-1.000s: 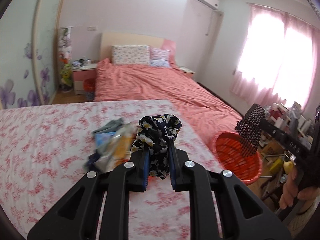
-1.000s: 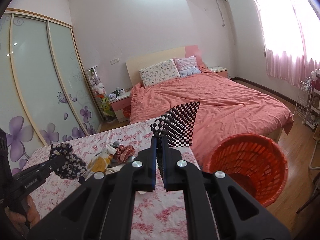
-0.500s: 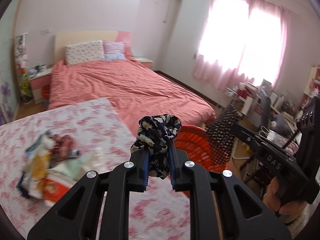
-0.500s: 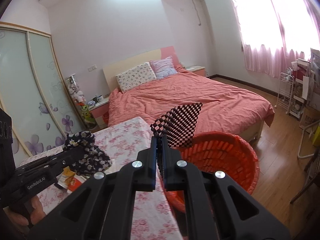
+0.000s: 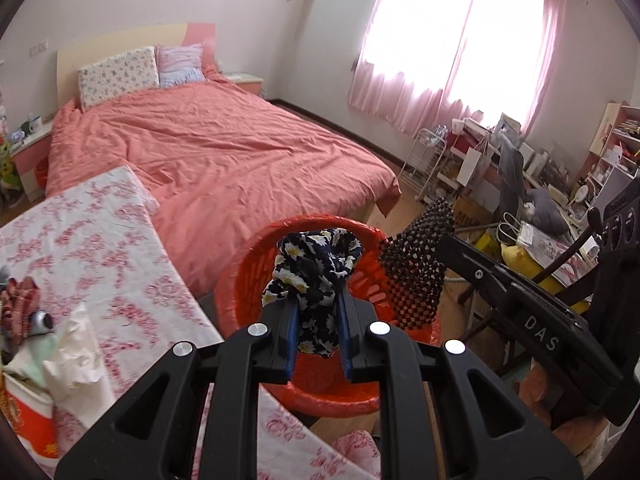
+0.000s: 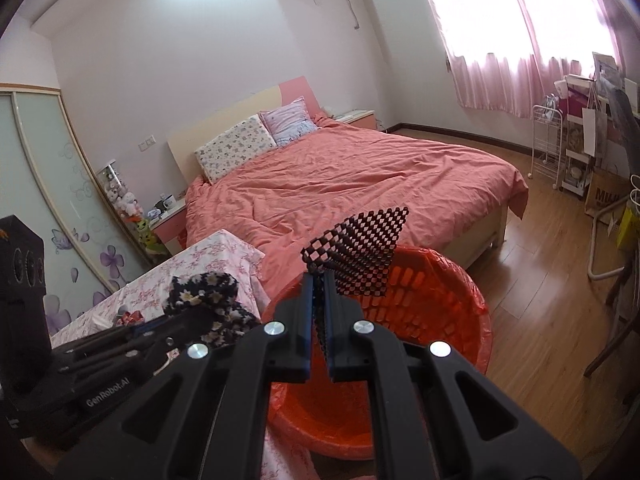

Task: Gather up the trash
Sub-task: 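Carry both items to the orange basket and open both tools to drop them, then grasp the red-and-white paper cup with the left tool while the right tool grasps the white tissue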

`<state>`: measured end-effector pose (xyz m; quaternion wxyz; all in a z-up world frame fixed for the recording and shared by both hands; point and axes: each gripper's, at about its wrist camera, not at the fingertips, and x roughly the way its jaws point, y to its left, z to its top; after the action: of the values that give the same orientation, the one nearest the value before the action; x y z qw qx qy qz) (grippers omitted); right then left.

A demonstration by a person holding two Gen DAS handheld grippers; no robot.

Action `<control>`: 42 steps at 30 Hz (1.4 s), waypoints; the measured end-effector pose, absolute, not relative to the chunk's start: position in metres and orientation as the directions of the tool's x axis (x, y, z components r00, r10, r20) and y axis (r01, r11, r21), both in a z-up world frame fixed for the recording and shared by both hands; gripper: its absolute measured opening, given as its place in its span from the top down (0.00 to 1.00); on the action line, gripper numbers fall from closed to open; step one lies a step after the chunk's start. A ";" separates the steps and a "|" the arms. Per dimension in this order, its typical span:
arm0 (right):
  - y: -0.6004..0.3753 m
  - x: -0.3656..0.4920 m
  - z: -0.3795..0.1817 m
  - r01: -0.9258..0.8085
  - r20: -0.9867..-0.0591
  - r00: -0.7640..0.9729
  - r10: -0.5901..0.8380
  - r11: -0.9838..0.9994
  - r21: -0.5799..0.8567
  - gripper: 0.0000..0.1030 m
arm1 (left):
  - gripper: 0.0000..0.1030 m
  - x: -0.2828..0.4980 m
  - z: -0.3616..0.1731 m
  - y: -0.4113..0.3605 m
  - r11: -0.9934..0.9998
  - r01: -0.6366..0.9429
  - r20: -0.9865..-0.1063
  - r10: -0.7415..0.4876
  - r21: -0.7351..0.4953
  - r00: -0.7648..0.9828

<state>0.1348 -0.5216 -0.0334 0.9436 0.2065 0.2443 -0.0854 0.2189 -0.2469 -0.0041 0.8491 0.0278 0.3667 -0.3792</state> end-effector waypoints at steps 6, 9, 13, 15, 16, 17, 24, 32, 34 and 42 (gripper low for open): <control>-0.538 0.146 -0.047 0.286 -0.509 0.859 -0.059 0.879 0.382 0.69 | 0.50 0.225 -0.016 -0.255 0.744 0.628 -0.683 -0.582 -0.229 0.440; -0.542 0.150 -0.054 0.311 -0.530 0.846 -0.067 0.868 0.387 0.68 | 0.50 0.230 -0.023 -0.248 0.764 0.605 -0.710 -0.554 -0.226 0.435; -0.533 0.144 -0.057 0.330 -0.539 0.837 -0.096 0.874 0.357 0.59 | 0.45 0.228 -0.024 -0.228 0.804 0.566 -0.722 -0.499 -0.180 0.480; -0.524 0.142 -0.053 0.336 -0.537 0.835 -0.120 0.884 0.324 0.52 | 0.41 0.223 -0.022 -0.213 0.828 0.545 -0.717 -0.459 -0.132 0.524; -0.520 0.141 -0.051 0.336 -0.534 0.835 -0.130 0.890 0.309 0.51 | 0.40 0.222 -0.021 -0.206 0.837 0.537 -0.713 -0.442 -0.109 0.544; -0.512 0.140 -0.049 0.332 -0.529 0.837 -0.140 0.898 0.288 0.49 | 0.39 0.218 -0.019 -0.197 0.848 0.524 -0.708 -0.419 -0.081 0.568; -0.469 0.140 -0.041 0.275 -0.524 0.843 -0.122 0.935 0.225 0.45 | 0.39 0.217 -0.013 -0.125 0.910 0.414 -0.684 -0.302 0.000 0.664; -0.391 0.161 -0.048 0.145 -0.566 0.824 -0.024 0.975 0.171 0.45 | 0.39 0.219 -0.012 -0.031 0.972 0.233 -0.669 -0.175 -0.002 0.722; -0.373 0.169 -0.053 0.113 -0.582 0.813 0.008 0.979 0.172 0.45 | 0.38 0.220 -0.012 -0.011 0.982 0.191 -0.670 -0.147 -0.008 0.727; -0.289 0.208 -0.070 0.003 -0.632 0.766 0.119 0.982 0.189 0.36 | 0.32 0.223 -0.019 0.054 0.998 0.065 -0.662 -0.061 -0.019 0.747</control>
<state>0.2078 -0.2892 -0.0701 0.9354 0.0897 0.3406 0.0310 0.2226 0.0538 -0.0188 0.9345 0.0029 0.3543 -0.0339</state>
